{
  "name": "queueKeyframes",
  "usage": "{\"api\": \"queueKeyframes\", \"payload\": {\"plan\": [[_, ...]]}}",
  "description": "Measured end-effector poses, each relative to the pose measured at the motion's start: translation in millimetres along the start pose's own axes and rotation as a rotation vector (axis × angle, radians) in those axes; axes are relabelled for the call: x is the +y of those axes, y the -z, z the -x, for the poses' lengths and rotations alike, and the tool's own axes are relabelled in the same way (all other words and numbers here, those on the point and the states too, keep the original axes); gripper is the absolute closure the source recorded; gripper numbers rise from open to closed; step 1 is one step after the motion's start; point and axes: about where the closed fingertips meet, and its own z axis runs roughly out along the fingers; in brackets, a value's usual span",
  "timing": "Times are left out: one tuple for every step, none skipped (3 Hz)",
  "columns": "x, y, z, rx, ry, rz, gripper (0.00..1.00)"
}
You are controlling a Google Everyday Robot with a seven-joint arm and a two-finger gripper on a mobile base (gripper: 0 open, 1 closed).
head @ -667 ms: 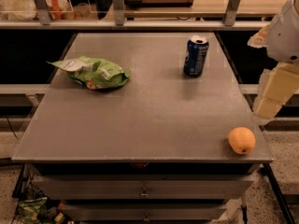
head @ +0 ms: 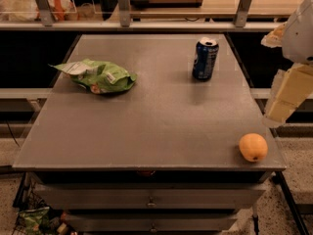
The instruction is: Move pepsi can near orange
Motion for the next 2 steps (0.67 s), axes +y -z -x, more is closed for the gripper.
{"api": "queueKeyframes", "payload": {"plan": [[-25,-4,0,-0.059,-0.076,-0.062,0.00],[-62,-18,3,-0.147,-0.176,-0.102,0.00]]}}
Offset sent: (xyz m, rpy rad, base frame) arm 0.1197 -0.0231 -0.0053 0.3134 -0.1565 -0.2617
